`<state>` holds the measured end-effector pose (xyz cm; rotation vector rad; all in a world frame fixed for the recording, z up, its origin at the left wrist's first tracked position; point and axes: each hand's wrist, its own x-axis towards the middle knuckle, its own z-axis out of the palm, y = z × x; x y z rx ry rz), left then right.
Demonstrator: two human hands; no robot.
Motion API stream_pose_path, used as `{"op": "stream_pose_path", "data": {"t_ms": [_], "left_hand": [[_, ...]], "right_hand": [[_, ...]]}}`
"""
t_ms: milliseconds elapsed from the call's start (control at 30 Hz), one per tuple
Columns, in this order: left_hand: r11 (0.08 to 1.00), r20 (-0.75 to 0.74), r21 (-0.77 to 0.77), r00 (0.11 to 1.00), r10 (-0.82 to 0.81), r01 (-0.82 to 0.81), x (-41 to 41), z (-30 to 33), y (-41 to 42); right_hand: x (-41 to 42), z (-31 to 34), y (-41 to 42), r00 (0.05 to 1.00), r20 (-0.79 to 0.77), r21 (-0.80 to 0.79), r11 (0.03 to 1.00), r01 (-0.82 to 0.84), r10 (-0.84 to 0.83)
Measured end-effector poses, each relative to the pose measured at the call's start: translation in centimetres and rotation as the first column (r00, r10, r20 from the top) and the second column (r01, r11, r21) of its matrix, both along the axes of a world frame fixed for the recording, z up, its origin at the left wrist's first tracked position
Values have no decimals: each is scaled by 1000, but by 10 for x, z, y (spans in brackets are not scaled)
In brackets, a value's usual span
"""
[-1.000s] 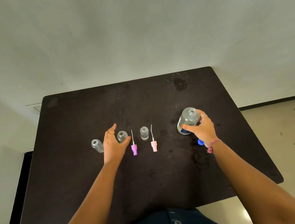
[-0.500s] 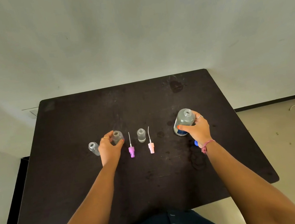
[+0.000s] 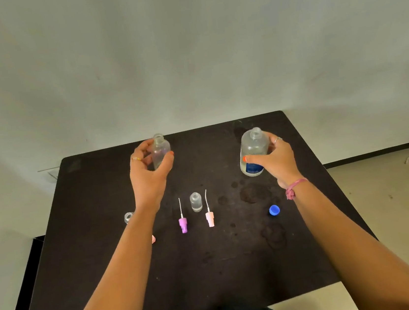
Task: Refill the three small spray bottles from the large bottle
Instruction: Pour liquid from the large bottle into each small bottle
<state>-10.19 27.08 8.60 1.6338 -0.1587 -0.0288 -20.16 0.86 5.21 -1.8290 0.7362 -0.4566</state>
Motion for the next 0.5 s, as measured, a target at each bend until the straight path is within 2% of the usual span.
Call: {"op": "stream_pose_path", "data": {"t_ms": [200,500], "left_hand": [[985,58,-113,991,-123,129,-3,54,-31],[969,106,-141,976,-191,205,-18,113,-63]], "right_hand": [[8,74,2,990,140,-51,998,-25,32],[16,161,11,957,262,-323,946,-37,127]]}}
